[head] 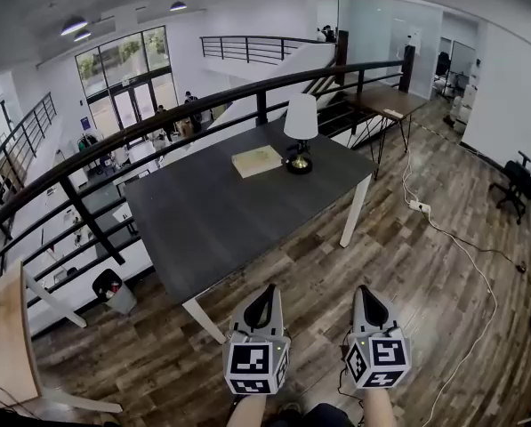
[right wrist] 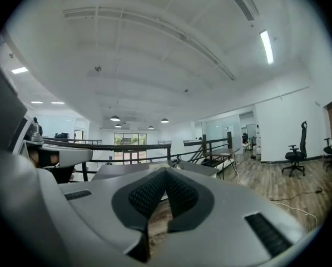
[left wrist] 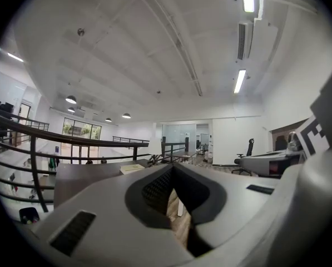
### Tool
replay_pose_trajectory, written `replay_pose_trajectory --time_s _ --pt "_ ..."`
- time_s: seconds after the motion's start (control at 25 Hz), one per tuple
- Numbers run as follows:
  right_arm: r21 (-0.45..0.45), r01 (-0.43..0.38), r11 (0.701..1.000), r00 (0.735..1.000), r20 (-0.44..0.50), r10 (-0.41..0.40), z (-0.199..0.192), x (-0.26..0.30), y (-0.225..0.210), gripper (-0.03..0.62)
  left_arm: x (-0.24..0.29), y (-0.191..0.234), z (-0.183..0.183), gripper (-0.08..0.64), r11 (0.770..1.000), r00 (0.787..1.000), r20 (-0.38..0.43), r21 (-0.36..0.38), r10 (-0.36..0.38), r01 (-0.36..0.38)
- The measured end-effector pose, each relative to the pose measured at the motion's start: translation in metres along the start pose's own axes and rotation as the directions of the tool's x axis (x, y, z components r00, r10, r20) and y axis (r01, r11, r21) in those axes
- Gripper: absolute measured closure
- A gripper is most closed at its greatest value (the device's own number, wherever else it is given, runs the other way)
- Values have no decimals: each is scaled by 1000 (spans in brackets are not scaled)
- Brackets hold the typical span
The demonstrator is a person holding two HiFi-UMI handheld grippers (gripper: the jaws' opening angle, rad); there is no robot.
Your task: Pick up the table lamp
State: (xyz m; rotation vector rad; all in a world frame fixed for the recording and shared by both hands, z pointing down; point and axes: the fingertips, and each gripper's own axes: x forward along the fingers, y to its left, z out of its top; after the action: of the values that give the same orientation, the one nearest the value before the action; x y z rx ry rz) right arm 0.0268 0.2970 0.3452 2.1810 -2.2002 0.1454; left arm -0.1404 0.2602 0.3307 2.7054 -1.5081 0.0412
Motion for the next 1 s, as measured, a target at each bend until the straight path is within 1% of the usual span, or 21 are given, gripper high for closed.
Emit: replay_pose_trajectory --time_s 0.24,0.48,0.76,1.0 --pt "3 12 1000 1000 -9 -12 -2 19 -2 603 12 18 -9 546 1000 1000 -17 -14 10 -10" --pt "12 -2 1000 1000 -21 2 -8 50 -8 603 37 29 -17 546 999 999 -28 -16 29 -29" --pt "24 -43 999 999 -22 43 -8 102 -19 601 84 41 -24 546 998 998 -41 -28 55 -56" --pt "28 -56 998 998 -31 57 -7 155 -43 603 138 45 -27 546 998 996 -55 -13 64 -65"
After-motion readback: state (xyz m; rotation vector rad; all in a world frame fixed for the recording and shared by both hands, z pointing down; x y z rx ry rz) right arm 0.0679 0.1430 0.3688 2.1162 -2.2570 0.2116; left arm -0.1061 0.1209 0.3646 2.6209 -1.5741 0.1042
